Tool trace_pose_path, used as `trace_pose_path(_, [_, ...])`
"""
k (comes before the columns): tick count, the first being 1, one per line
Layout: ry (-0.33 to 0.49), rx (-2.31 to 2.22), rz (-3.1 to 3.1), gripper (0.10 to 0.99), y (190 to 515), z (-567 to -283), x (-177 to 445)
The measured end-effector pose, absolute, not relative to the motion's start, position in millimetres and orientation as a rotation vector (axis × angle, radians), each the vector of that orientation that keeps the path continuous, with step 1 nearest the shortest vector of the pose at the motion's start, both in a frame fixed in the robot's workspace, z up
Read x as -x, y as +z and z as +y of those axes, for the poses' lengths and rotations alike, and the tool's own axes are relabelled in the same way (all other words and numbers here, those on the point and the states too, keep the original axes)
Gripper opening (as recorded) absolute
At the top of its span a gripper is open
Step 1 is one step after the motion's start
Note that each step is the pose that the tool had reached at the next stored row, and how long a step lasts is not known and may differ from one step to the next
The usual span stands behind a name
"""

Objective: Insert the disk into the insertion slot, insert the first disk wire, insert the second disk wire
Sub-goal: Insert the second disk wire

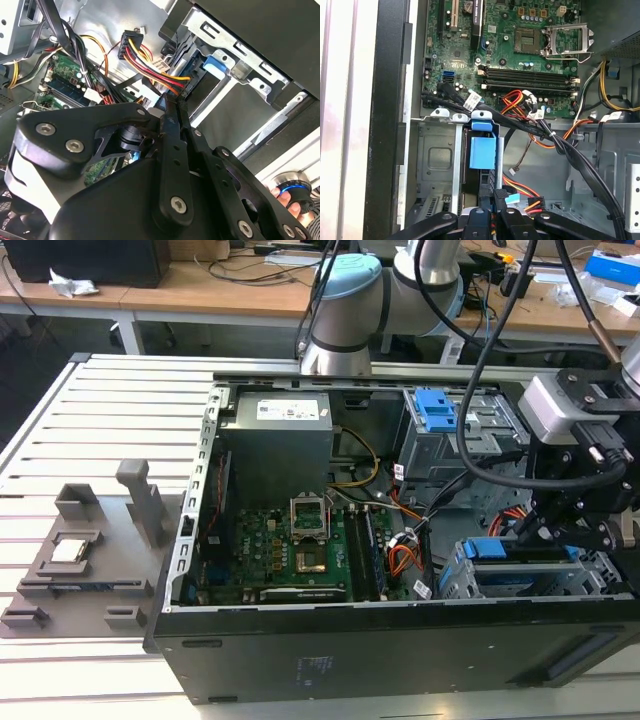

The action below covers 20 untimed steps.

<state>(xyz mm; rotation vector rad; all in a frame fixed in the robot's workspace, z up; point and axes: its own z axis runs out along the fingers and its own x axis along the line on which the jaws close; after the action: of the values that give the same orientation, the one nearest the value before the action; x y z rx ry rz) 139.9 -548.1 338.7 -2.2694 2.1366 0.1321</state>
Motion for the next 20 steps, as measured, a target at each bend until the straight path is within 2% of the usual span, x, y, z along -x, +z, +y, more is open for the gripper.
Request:
trace_pose_path(7, [0.132, 2.269, 2.136, 0.145, 338, -548, -140])
trace_pose_path(8, [0.132, 2.269, 2.136, 0.157, 338, -548, -140])
trace_pose_path(9, [0.132, 2.269, 2.136, 0.216, 338, -548, -140])
trace_pose_path(20, [0.133, 2.269, 2.136, 0.216, 351, -548, -140])
